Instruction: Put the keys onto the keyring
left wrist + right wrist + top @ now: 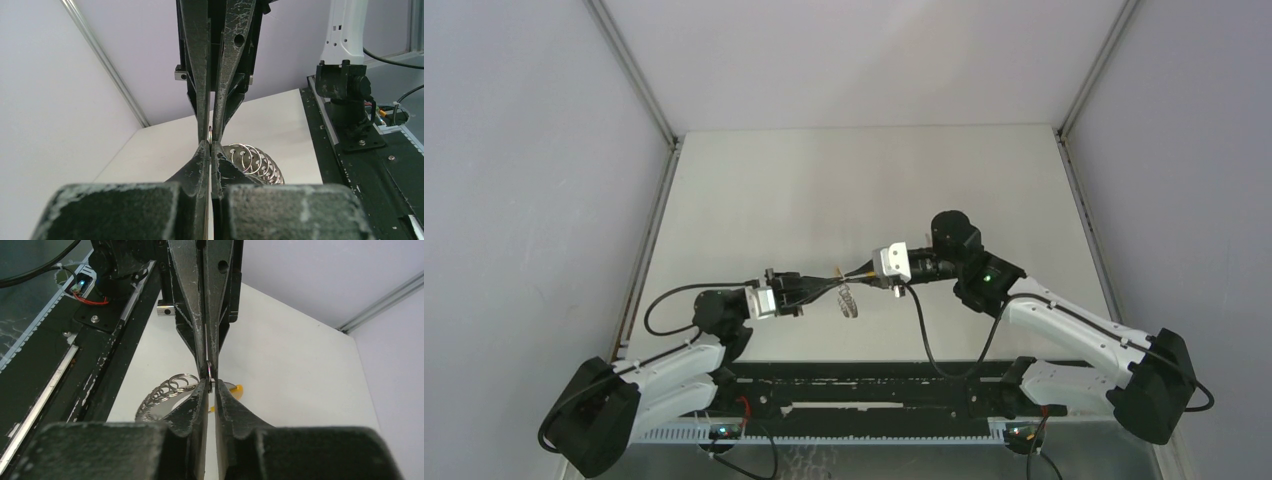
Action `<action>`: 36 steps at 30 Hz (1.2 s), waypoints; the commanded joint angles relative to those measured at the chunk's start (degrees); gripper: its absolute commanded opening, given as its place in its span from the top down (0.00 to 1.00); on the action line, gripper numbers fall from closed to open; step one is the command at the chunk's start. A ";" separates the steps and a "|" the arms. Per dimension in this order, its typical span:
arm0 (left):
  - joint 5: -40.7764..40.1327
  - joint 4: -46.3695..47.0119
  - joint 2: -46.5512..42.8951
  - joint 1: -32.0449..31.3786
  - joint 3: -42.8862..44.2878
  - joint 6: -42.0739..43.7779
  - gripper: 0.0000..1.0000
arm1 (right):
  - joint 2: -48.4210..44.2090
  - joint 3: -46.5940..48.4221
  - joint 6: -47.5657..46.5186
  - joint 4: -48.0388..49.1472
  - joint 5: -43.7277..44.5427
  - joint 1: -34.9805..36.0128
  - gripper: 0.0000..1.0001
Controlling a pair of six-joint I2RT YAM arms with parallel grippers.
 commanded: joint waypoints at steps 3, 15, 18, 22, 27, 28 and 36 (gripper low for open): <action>0.28 7.18 -0.64 -0.41 1.76 -1.08 1.00 | 0.30 3.79 -1.81 -2.08 -1.46 0.17 1.00; -3.75 3.01 -1.45 -0.41 -0.45 2.72 0.63 | -0.78 12.06 -6.95 -19.62 10.93 3.17 1.00; -4.36 -1.04 -3.03 -0.41 0.00 4.12 0.57 | 0.29 14.20 -8.09 -23.30 14.27 4.91 1.00; -5.37 -6.96 -5.23 -0.41 0.72 6.28 0.56 | 1.64 16.32 -9.52 -26.63 18.26 7.20 1.00; -4.73 -11.41 -6.39 -0.50 1.85 7.88 0.58 | 3.14 17.90 -10.45 -28.65 22.52 8.97 1.00; -4.67 -12.24 -6.42 -0.50 2.00 8.43 0.58 | 3.47 18.25 -10.53 -29.00 23.25 9.18 1.00; -3.89 -16.51 -6.01 -0.59 3.26 10.09 0.62 | 4.25 19.14 -10.97 -29.86 25.72 10.47 1.00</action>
